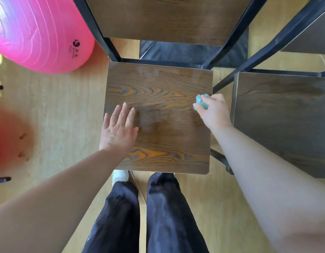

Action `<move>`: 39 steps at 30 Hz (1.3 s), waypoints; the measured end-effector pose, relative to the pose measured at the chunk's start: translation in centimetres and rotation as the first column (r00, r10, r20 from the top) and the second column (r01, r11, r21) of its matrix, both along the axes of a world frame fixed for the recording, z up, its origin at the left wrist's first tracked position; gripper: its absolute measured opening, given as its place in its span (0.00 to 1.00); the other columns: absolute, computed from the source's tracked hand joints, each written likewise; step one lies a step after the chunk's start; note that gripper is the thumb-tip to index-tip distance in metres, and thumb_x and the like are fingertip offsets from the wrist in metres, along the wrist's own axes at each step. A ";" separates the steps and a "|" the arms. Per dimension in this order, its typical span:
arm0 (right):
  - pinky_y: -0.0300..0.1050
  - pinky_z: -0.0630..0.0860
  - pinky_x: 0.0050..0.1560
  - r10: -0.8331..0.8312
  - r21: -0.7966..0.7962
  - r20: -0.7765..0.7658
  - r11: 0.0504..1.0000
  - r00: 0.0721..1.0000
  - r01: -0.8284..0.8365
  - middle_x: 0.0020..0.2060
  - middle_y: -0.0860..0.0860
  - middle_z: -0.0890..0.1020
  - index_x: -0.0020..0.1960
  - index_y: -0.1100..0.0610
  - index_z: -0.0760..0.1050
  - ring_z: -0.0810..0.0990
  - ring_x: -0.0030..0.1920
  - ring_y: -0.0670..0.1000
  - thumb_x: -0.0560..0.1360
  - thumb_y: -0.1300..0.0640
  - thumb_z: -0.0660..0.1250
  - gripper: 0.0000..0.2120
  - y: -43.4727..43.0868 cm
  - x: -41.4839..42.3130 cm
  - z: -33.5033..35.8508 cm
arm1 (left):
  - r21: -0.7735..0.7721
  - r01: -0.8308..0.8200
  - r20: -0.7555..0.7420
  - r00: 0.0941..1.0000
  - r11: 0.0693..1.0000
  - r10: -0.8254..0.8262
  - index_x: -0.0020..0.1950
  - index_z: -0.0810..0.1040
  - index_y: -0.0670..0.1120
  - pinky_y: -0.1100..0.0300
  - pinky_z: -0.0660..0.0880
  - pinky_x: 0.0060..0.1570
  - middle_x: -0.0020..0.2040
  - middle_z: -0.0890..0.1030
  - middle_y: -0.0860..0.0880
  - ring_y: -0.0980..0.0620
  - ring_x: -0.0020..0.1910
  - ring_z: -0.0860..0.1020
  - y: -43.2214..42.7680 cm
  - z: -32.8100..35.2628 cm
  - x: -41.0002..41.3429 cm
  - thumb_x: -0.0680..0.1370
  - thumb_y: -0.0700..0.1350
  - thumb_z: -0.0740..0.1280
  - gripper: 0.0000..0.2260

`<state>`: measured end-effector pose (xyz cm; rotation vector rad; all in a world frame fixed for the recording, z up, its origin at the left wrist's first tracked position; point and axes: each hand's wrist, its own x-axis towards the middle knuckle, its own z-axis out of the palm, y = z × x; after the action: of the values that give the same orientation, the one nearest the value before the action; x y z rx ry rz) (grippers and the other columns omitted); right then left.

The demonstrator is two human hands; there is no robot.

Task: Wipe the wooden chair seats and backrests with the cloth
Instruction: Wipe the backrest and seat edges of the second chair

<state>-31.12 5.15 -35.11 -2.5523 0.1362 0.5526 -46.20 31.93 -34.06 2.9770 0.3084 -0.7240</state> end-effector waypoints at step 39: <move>0.17 0.63 0.45 -0.432 0.019 0.067 0.902 0.899 0.432 0.56 0.52 0.75 0.57 0.57 0.83 0.74 0.47 0.43 0.76 0.63 0.69 0.11 -2.4 -22.1 1.2 | -0.039 0.229 -0.061 0.971 0.973 -0.231 0.81 0.42 0.49 0.44 0.45 0.78 0.82 0.41 0.48 0.47 0.80 0.40 4.5 0.7 -11.8 0.84 0.54 0.46 0.27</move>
<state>-53.23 2.73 -33.96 -2.4228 0.6588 0.2873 -58.01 36.45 -33.41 2.9938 -0.0474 -0.8394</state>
